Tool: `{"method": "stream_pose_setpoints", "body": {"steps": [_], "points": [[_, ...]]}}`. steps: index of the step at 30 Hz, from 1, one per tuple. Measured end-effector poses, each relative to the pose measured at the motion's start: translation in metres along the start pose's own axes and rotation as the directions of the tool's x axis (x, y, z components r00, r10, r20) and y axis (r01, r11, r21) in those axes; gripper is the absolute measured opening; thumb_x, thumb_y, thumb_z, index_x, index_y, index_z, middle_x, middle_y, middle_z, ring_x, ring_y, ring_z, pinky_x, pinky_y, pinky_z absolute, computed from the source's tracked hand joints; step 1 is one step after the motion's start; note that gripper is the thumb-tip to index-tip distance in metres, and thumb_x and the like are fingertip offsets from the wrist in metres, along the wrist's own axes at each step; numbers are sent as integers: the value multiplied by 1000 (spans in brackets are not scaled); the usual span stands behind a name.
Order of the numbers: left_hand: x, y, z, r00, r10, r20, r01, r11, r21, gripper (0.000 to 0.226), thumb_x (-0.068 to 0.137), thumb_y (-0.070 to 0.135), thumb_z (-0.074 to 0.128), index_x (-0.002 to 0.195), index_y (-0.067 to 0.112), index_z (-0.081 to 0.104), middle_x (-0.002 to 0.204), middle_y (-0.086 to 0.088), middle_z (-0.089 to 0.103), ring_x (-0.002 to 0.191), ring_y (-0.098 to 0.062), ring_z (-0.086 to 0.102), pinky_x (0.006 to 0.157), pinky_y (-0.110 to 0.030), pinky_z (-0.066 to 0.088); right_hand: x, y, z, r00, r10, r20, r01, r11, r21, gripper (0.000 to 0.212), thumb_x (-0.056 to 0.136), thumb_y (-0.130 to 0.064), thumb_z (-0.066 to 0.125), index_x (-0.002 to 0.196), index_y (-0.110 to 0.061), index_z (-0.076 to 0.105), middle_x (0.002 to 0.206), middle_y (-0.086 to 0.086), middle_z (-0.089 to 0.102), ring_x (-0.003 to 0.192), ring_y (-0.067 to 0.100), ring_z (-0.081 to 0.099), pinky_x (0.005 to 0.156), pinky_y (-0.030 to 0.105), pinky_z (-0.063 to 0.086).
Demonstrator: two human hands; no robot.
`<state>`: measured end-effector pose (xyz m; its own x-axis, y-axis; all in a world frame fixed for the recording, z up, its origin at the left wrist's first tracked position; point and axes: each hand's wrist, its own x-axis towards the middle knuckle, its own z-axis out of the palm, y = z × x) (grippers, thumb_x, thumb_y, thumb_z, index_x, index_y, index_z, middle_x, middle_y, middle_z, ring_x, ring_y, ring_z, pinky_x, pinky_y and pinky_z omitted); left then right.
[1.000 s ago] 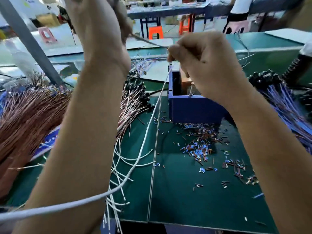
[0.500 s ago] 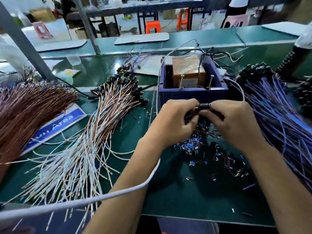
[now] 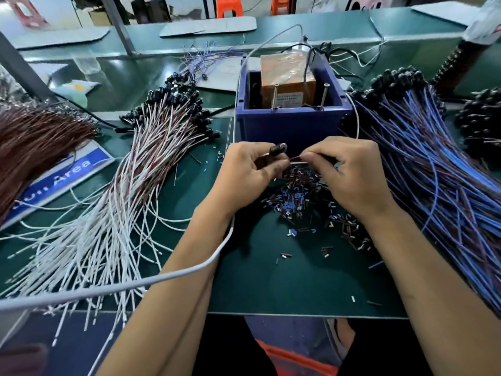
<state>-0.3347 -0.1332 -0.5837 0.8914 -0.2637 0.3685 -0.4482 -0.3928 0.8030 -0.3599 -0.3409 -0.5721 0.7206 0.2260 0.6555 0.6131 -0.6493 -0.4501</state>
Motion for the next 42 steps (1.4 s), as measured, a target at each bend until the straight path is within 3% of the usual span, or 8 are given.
{"method": "stream_pose_setpoints", "body": {"steps": [8, 15, 20, 26, 31, 33, 37, 42], "points": [[0, 4, -9, 991, -67, 112, 88, 978, -192, 8, 90, 2, 72, 83, 3, 77, 62, 1, 66, 54, -6, 54, 57, -17, 41, -1, -5, -2, 999, -28, -45, 28, 1000, 7, 19, 103, -15, 68, 92, -5, 79, 80, -4, 68, 74, 9, 62, 71, 25, 49], [-2, -4, -21, 976, -82, 199, 146, 932, -331, 8, 88, 12, 72, 88, 6, 77, 62, -2, 66, 47, -6, 42, 47, -14, 32, -1, -9, -17, 929, -75, -362, 54, 996, -67, 19, 106, -9, 61, 95, 2, 72, 86, 10, 69, 77, 24, 62, 72, 27, 47], [-1, -2, -12, 982, -70, 174, 133, 914, -383, 7, 90, 12, 72, 87, 9, 78, 63, -1, 67, 47, -6, 41, 46, -13, 31, -1, -12, -4, 799, 272, -536, -357, 932, -59, 37, 103, -34, 62, 122, -2, 59, 119, 14, 57, 111, 29, 52, 98, 48, 45], [-3, 4, -3, 993, -73, 90, 103, 914, -393, 8, 91, 10, 72, 86, 11, 78, 65, 1, 69, 48, -1, 45, 49, -11, 33, -3, -12, 0, 846, 380, -374, -391, 919, 49, 44, 112, -35, 44, 83, -5, 59, 73, 5, 57, 67, 23, 50, 62, 35, 38], [-1, 7, -6, 997, -80, -7, 65, 859, -509, 12, 89, 11, 69, 83, 16, 78, 66, -3, 69, 47, 0, 45, 49, -11, 33, -1, -16, 1, 793, 375, -481, -385, 919, 81, 31, 108, -35, 51, 87, -13, 54, 90, 4, 54, 76, 8, 50, 72, 14, 40], [-2, 6, -6, 997, -77, 18, 77, 876, -476, 9, 89, 10, 70, 84, 13, 77, 65, -1, 69, 47, 1, 46, 49, -11, 33, 3, -14, -1, 726, 598, -340, -465, 791, 398, 23, 104, -34, 61, 94, -15, 57, 97, 6, 61, 72, 12, 64, 65, 24, 55], [-2, 4, -3, 993, -65, 98, 97, 926, -365, 5, 89, 10, 73, 87, 7, 77, 65, 1, 70, 48, 0, 47, 49, -11, 34, 11, -10, -10, 482, 836, 263, -427, -38, 904, 23, 100, -27, 68, 92, -6, 64, 74, 8, 73, 58, 12, 69, 51, 17, 56], [-2, 6, -1, 988, -89, 129, 138, 885, -444, 7, 89, 11, 71, 88, 10, 78, 73, -5, 74, 48, 1, 49, 48, -10, 34, 8, 1, -20, 630, 723, 285, -267, -143, 953, 6, 102, -14, 59, 102, -12, 64, 82, -3, 72, 52, 1, 52, 48, 12, 43]]}}
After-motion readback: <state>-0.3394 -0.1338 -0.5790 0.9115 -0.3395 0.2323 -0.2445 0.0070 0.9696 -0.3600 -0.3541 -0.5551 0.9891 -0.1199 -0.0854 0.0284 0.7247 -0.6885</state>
